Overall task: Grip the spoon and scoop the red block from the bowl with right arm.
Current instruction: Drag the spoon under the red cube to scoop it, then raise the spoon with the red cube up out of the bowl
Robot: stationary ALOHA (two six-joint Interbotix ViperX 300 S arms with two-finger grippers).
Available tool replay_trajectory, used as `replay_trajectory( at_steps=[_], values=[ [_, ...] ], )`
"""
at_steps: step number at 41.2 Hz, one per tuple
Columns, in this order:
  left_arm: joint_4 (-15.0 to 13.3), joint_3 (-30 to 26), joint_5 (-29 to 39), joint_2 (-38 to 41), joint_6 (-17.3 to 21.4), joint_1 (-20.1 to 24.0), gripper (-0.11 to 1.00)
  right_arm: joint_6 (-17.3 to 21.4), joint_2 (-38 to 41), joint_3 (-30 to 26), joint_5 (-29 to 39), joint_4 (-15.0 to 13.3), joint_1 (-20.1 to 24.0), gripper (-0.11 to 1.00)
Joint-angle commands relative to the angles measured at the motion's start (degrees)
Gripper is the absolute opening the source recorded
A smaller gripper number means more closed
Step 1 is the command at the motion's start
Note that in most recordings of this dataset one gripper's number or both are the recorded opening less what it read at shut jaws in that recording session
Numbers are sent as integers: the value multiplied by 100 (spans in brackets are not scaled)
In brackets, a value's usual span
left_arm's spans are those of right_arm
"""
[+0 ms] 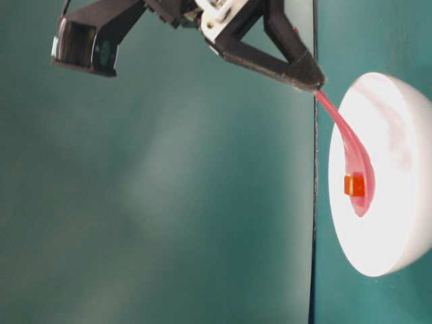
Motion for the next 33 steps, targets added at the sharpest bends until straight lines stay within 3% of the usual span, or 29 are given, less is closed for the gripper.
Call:
replay_trajectory(
  at_steps=[1,15,33],
  values=[
    [9,-185,-26,26,0,18,0,0,-132,18,-272,18,88,24],
    [9,-185,-26,18,0,18,0,9,-211,-132,-404,18,149,24],
    [9,-185,-26,18,0,18,0,0,-844,-369,114,9,149,24]
  ],
)
